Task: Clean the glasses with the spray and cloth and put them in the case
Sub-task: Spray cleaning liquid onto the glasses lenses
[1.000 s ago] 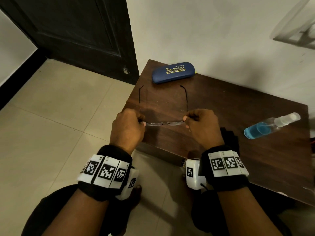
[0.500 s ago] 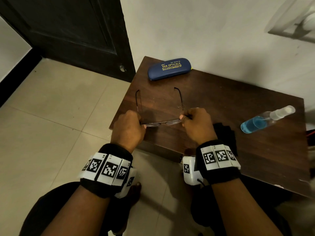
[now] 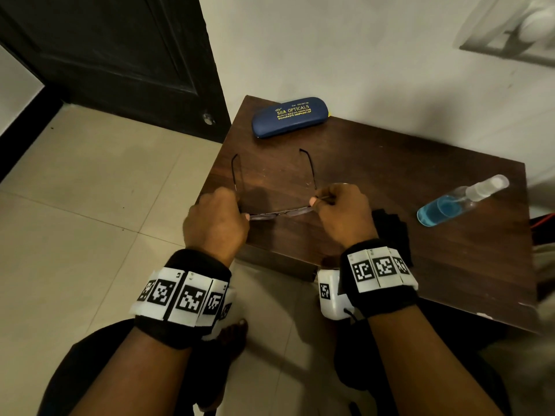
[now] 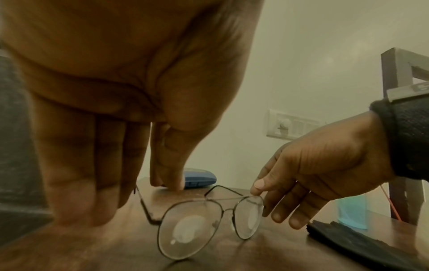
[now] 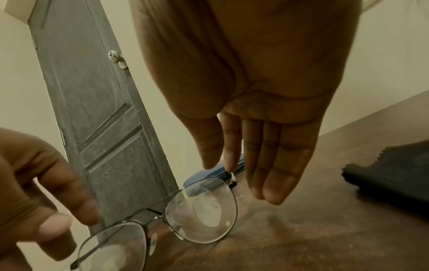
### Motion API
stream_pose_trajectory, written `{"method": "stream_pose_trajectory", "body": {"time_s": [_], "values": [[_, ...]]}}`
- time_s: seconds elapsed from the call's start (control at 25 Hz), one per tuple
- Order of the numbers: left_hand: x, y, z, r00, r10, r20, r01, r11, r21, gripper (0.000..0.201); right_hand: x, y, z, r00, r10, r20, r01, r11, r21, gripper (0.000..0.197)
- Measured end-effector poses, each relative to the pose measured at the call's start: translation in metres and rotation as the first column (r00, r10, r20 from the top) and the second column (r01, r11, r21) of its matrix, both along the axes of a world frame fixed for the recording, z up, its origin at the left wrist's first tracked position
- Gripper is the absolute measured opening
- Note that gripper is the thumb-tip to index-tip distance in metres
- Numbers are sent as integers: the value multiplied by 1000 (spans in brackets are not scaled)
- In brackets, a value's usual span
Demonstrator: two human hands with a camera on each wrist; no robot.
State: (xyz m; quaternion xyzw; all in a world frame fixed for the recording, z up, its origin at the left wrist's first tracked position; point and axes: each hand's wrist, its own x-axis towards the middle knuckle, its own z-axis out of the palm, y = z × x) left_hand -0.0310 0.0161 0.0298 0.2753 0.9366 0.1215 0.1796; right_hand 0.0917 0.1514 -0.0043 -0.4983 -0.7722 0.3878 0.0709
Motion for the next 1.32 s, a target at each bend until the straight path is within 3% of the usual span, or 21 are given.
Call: {"method": "stream_pose_trajectory", "body": {"time_s": [0.16, 0.4, 0.52, 0.64, 0.84, 1.0, 1.12, 1.24, 1.32], "values": [[11, 11, 13, 993, -23, -119, 29, 998, 50, 25, 10, 2, 7, 998, -52, -26, 53, 997, 52, 12], [52, 48, 15, 970, -243, 7, 226, 910, 348, 19, 37, 15, 24, 971, -174, -166, 205, 959, 195, 15], [90, 80, 5, 944, -330, 21, 292, 862, 415, 20, 65, 20, 36, 927, -236, -291, 326, 891, 316, 11], [118, 106, -8, 916, -393, 78, 315, 827, 466, 23, 92, 25, 50, 862, -315, -396, 477, 768, 427, 10], [160, 135, -28, 882, -460, 101, 350, 785, 512, 34, 135, 57, 62, 764, -430, -481, 628, 666, 403, 21], [182, 159, -49, 833, -528, 163, 361, 743, 563, 38, 144, 69, 51, 828, -437, -350, 548, 763, 344, 36], [195, 177, -70, 812, -559, 167, 401, 743, 536, 43, 145, 71, 44, 880, -401, -255, 470, 810, 351, 22], [198, 180, -74, 835, -520, 180, 364, 767, 529, 26, 146, 74, 39, 877, -378, -296, 468, 814, 345, 14], [193, 178, -64, 858, -478, 188, 292, 755, 587, 22, 148, 77, 39, 834, -376, -403, 508, 809, 295, 14]]}}
